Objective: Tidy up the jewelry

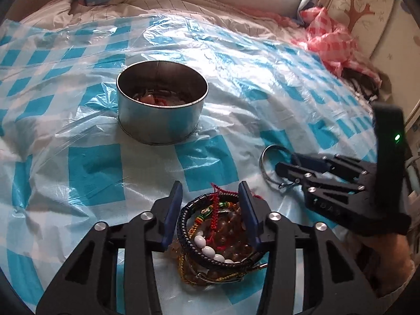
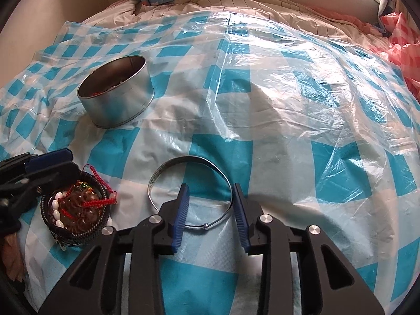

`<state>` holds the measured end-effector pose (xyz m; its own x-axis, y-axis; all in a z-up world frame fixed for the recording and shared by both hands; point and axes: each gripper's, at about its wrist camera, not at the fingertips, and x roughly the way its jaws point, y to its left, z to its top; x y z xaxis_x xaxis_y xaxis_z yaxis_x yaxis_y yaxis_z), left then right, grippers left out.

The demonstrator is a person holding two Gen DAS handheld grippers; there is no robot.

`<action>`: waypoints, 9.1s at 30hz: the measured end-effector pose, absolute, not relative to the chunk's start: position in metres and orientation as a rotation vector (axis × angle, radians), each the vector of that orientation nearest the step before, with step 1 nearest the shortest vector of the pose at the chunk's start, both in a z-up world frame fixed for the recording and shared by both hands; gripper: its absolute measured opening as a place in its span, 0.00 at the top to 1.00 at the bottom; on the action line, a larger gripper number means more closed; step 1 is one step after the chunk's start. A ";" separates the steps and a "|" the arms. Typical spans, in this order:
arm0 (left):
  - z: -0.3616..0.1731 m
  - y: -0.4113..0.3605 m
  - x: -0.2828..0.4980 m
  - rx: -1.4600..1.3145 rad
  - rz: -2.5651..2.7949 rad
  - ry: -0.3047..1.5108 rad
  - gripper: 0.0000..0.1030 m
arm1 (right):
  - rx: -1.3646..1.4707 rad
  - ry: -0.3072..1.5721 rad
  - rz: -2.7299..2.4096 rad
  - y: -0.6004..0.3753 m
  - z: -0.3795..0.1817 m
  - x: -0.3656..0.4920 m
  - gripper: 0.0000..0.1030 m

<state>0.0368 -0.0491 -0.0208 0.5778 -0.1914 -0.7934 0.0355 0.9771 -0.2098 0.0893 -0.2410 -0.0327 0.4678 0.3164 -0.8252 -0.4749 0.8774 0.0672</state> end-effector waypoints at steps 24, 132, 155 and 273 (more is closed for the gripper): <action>-0.020 0.024 0.020 -0.418 0.009 0.875 0.94 | -0.157 0.943 0.556 -0.234 -0.024 0.087 0.86; 0.006 -0.015 -0.021 -0.258 -0.019 0.798 0.47 | 0.067 0.984 0.676 -0.258 -0.020 0.040 0.46; -0.019 -0.035 0.003 -0.288 -0.070 0.860 0.46 | 0.163 0.978 0.665 -0.262 -0.031 0.044 0.38; -0.013 -0.007 0.013 -0.225 0.112 0.806 0.91 | 0.194 0.784 0.735 -0.260 0.006 0.054 0.88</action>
<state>0.0125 -0.0066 -0.0131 0.6879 0.0133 -0.7257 -0.1844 0.9702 -0.1569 0.0544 -0.2596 0.0061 0.4777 0.6661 -0.5728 -0.5287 0.7387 0.4180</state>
